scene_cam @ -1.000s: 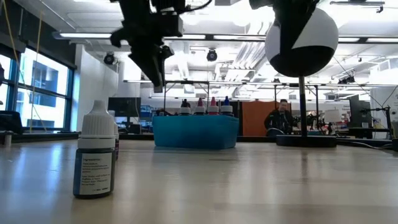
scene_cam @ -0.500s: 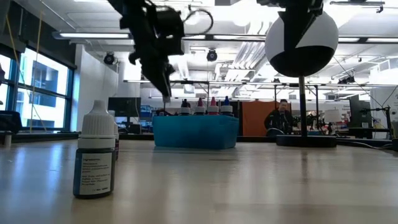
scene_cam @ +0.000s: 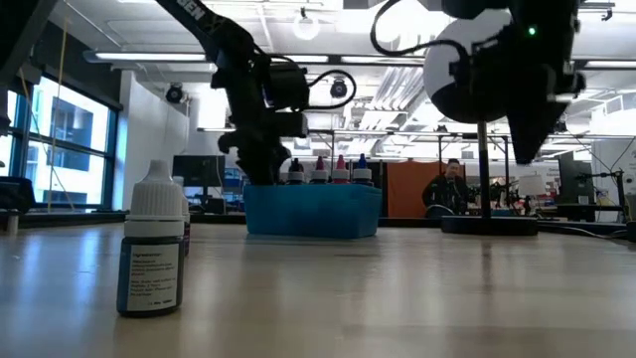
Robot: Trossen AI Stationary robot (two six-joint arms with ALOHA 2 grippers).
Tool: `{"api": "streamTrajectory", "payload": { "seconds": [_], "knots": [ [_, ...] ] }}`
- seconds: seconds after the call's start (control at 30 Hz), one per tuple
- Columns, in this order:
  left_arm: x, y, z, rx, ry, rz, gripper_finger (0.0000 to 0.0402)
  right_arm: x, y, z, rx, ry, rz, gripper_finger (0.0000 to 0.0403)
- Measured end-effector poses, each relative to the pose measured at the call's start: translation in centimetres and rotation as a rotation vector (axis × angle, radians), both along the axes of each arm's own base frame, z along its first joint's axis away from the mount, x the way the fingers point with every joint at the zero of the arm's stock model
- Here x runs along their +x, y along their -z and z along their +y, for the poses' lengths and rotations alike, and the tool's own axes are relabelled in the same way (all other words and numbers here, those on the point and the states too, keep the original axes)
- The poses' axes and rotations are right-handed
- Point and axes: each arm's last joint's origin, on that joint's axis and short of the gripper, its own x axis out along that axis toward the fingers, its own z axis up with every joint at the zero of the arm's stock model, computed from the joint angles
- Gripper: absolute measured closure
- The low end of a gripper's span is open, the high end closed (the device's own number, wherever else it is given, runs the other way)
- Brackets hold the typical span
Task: Pick & Place food coloring
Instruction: Put the small blue food coloring bottle into the blue bin
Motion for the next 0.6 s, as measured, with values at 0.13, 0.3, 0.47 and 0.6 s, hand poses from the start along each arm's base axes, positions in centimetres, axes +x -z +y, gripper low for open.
{"api": "streamTrajectory", "payload": {
  "seconds": [0.13, 0.3, 0.47, 0.6],
  "knots": [
    [0.4, 0.2, 0.2, 0.014, -0.002, -0.021, 0.0321, 0.4, 1.7, 0.2, 0.045, -0.06, -0.064, 0.0391],
    [0.5, 0.7, 0.3, 0.025, -0.011, -0.006, 0.0321, 0.9, 2.8, 0.3, 0.057, -0.119, -0.132, 0.0391],
    [0.7, 1.7, 0.5, 0.025, -0.039, 0.026, 0.032, 1.0, 3.0, 0.3, 0.059, -0.145, -0.148, 0.0391],
    [0.8, 2.0, 0.5, 0.033, -0.044, 0.035, 0.032, 1.1, 2.9, 0.3, 0.06, -0.146, -0.155, 0.0391]
  ]
}}
